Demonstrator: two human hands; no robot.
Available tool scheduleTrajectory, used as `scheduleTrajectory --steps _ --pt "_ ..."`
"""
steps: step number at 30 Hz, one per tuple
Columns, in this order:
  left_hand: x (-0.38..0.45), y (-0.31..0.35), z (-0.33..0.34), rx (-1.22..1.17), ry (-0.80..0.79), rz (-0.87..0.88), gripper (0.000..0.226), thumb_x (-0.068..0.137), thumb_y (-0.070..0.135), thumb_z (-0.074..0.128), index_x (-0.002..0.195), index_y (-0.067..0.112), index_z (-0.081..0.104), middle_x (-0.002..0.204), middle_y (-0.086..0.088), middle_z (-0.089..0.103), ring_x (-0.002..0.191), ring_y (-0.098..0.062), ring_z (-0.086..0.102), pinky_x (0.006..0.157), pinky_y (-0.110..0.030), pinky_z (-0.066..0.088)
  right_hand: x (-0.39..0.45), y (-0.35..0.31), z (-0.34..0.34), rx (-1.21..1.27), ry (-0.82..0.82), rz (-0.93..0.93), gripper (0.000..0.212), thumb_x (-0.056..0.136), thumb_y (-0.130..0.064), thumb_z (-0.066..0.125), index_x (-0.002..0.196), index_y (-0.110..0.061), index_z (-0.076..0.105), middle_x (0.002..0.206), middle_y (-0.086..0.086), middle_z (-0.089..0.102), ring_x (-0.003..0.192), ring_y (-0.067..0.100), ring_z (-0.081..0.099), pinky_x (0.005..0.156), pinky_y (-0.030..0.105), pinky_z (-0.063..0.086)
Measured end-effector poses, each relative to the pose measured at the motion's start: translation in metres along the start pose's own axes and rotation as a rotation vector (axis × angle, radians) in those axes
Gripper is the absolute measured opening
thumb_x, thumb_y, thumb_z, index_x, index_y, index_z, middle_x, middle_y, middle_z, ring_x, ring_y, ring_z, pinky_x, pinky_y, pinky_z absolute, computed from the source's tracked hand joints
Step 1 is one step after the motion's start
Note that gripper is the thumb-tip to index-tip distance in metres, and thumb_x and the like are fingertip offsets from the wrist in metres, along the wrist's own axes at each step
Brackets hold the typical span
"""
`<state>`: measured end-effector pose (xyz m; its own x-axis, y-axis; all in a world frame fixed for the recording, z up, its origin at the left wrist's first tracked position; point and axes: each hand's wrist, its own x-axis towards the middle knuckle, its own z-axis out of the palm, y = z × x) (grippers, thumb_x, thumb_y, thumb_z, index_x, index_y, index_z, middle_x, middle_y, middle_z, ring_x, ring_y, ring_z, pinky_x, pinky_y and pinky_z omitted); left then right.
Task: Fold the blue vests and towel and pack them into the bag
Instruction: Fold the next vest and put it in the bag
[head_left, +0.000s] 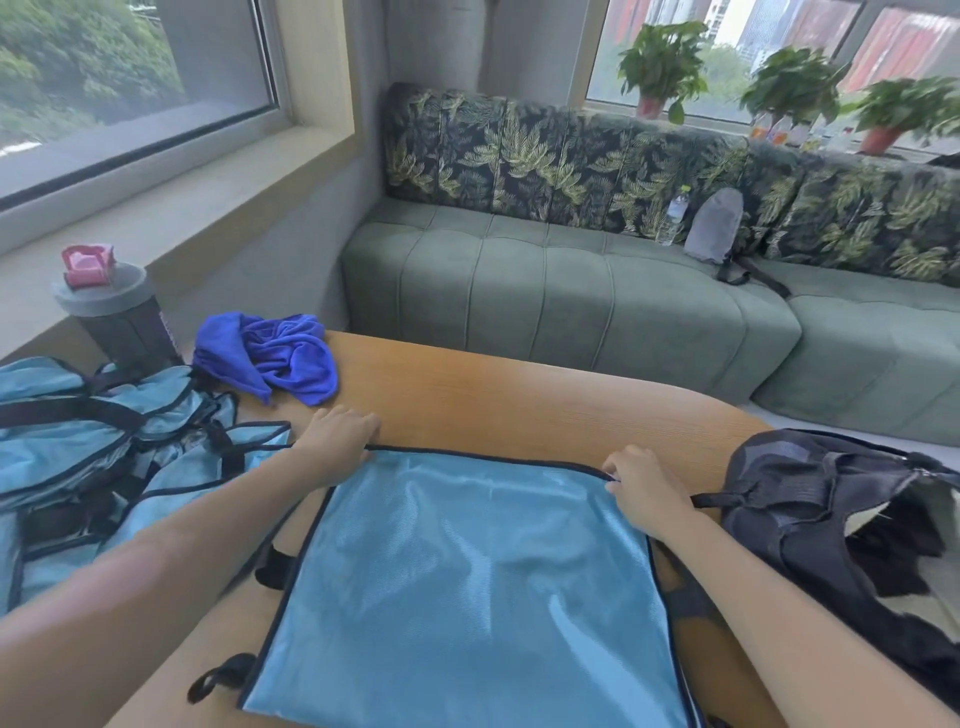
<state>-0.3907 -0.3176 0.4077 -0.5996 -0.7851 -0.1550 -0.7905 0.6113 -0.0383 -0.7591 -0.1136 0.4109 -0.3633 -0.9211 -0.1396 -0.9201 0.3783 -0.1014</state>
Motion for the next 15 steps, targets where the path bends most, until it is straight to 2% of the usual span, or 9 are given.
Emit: scheduleTrajectory --steps 3,5,7,9,10,13,15 --pt "-0.003 -0.002 -0.02 -0.037 -0.034 0.04 0.017 0.097 0.026 0.063 0.113 0.019 0.062 0.114 -0.002 0.057 0.118 -0.025 0.052 0.095 -0.038 0.043 0.001 -0.003 -0.028 -0.007 -0.106 -0.003 0.009 0.096 -0.019 0.06 0.098 -0.025 0.066 0.109 -0.001 0.051 0.101 0.027 0.059 0.087 0.04 0.052" --pt "-0.013 -0.004 -0.043 -0.108 -0.032 0.083 0.016 0.096 0.025 0.066 0.109 0.015 0.064 0.11 -0.003 0.057 0.113 -0.024 0.055 0.091 -0.035 0.045 -0.004 -0.005 -0.052 0.033 -0.11 -0.023 0.01 0.094 -0.014 0.063 0.097 -0.022 0.068 0.104 -0.002 0.054 0.098 0.023 0.061 0.086 0.034 0.051" --pt "-0.025 -0.007 -0.07 -0.155 -0.032 0.105 0.015 0.094 0.023 0.068 0.106 0.014 0.064 0.103 -0.002 0.059 0.099 -0.021 0.058 0.079 -0.029 0.046 -0.013 -0.007 -0.081 0.093 -0.131 -0.024 0.008 0.094 -0.009 0.064 0.1 -0.011 0.068 0.098 0.002 0.059 0.081 0.017 0.061 0.073 0.028 0.049" --pt "-0.037 -0.01 -0.099 -0.216 -0.026 0.098 0.01 0.093 0.02 0.07 0.097 0.016 0.063 0.095 0.002 0.057 0.082 -0.016 0.057 0.059 -0.017 0.038 -0.023 -0.009 -0.112 0.235 -0.147 0.014 0.005 0.095 -0.004 0.064 0.096 -0.01 0.062 0.091 0.004 0.062 0.056 0.008 0.065 0.058 0.02 0.049" --pt "-0.04 -0.013 -0.113 -0.249 -0.004 0.09 0.012 0.092 0.02 0.072 0.091 0.019 0.06 0.092 0.003 0.06 0.078 -0.015 0.059 0.055 -0.015 0.035 -0.029 -0.01 -0.129 0.319 -0.142 0.038 0.009 0.095 -0.003 0.064 0.092 -0.01 0.06 0.09 0.004 0.061 0.052 0.007 0.067 0.056 0.018 0.049" --pt "-0.054 -0.018 -0.156 -0.385 0.084 0.058 0.013 0.086 0.013 0.075 0.086 0.016 0.063 0.076 0.004 0.071 0.064 -0.008 0.07 0.054 -0.014 0.04 -0.038 -0.014 -0.175 0.468 -0.015 0.064 0.012 0.095 0.001 0.064 0.086 -0.007 0.061 0.092 0.008 0.063 0.073 0.024 0.075 0.069 0.03 0.056" --pt "-0.063 -0.018 -0.185 -0.454 0.165 0.05 0.013 0.083 0.007 0.077 0.086 0.013 0.066 0.07 0.004 0.072 0.058 -0.006 0.069 0.061 -0.017 0.05 -0.043 -0.017 -0.201 0.519 0.117 0.037 0.01 0.095 0.003 0.062 0.087 -0.003 0.063 0.1 0.014 0.065 0.088 0.032 0.073 0.081 0.04 0.061"
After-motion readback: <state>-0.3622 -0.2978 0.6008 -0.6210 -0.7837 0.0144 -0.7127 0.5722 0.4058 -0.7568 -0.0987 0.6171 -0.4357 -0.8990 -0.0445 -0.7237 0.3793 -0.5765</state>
